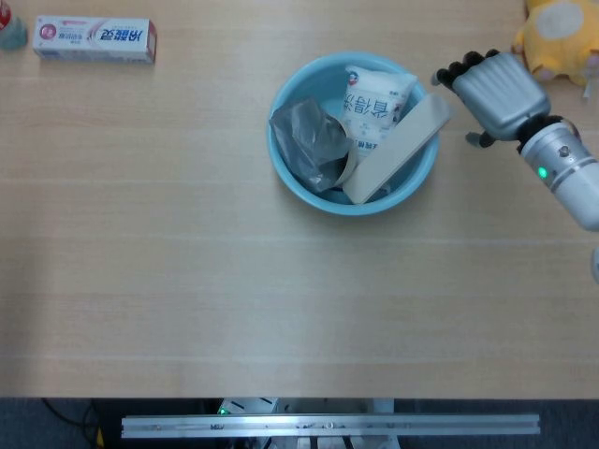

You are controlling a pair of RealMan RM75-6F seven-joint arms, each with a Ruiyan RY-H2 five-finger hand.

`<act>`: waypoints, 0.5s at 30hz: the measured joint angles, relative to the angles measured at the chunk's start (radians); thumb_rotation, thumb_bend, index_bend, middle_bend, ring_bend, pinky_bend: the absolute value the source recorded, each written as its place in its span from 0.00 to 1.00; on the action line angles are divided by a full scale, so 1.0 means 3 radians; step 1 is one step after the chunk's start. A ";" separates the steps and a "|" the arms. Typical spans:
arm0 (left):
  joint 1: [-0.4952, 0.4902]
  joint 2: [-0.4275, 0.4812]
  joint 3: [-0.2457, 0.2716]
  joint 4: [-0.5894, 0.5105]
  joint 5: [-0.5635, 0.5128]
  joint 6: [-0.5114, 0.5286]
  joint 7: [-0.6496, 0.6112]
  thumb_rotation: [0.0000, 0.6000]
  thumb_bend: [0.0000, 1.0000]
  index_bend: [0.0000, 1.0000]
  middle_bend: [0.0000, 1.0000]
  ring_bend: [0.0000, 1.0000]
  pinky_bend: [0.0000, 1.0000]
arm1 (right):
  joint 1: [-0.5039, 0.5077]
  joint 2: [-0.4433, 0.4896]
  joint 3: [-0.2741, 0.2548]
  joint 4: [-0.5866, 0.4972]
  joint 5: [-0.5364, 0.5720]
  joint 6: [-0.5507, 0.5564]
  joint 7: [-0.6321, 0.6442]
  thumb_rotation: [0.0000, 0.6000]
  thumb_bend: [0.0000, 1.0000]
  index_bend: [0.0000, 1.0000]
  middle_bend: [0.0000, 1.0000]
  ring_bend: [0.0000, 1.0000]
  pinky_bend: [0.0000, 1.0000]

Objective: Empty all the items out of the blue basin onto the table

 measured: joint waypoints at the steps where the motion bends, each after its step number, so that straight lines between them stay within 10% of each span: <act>1: -0.0001 -0.0001 0.0001 -0.0001 -0.0003 -0.0007 0.0000 1.00 0.22 0.30 0.29 0.25 0.23 | 0.0015 -0.0017 -0.0005 0.0019 0.0019 -0.0005 -0.0007 1.00 0.11 0.25 0.33 0.25 0.38; 15: -0.0019 -0.0019 -0.0004 0.0037 -0.0046 -0.0064 0.0012 1.00 0.22 0.29 0.29 0.25 0.23 | 0.0460 -0.0293 -0.0099 0.0334 0.0704 -0.0240 -0.0231 1.00 0.11 0.25 0.33 0.25 0.38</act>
